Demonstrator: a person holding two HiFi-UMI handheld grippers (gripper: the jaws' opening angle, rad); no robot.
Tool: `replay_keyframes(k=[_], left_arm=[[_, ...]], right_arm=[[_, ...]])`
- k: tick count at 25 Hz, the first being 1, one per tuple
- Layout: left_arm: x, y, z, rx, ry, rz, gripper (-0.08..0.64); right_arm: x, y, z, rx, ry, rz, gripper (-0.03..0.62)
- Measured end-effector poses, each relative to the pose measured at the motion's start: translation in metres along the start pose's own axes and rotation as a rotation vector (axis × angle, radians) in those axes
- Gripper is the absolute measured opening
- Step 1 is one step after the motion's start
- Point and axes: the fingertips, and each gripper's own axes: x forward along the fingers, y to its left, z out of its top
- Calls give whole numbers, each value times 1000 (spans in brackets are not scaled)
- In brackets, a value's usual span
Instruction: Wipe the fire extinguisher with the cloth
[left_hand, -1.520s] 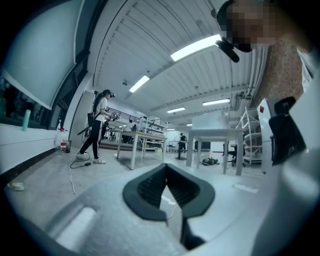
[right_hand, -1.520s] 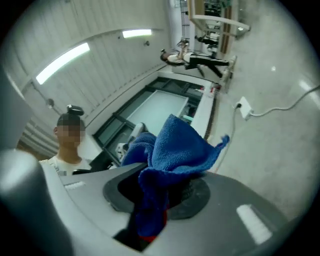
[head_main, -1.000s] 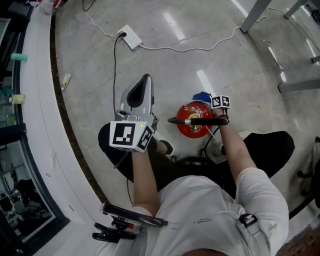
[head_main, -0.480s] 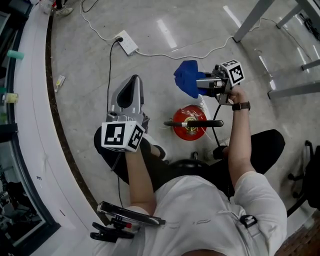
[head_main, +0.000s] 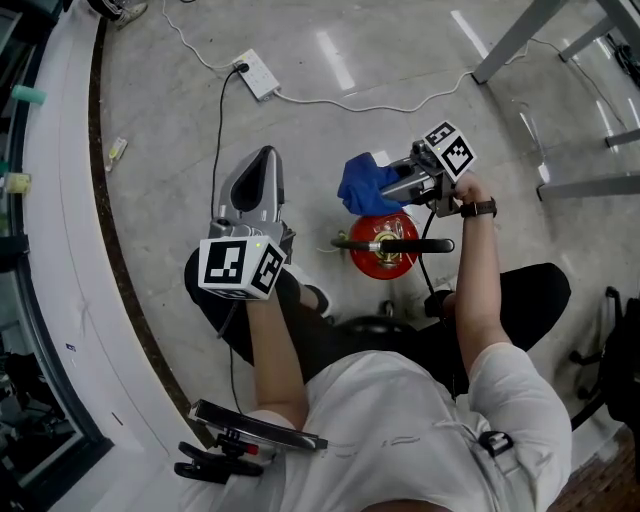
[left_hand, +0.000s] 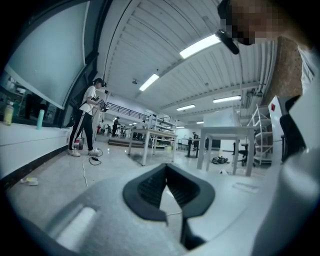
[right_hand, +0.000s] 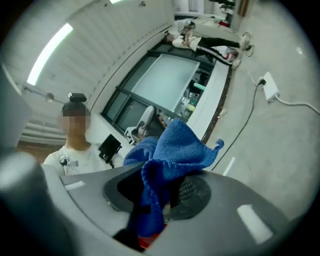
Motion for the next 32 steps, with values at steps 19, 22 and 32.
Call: replay_keyframes(k=[19, 22, 32], left_arm=[[16, 32, -42, -43, 93, 58, 0], [16, 33, -30, -48, 57, 55, 0], [-4, 59, 3, -45, 7, 130, 0]], right_arm=[[-47, -307, -202, 516, 333, -626, 107], [-33, -229, -118, 448, 315, -415, 106], [38, 17, 27, 75, 602, 169, 106]])
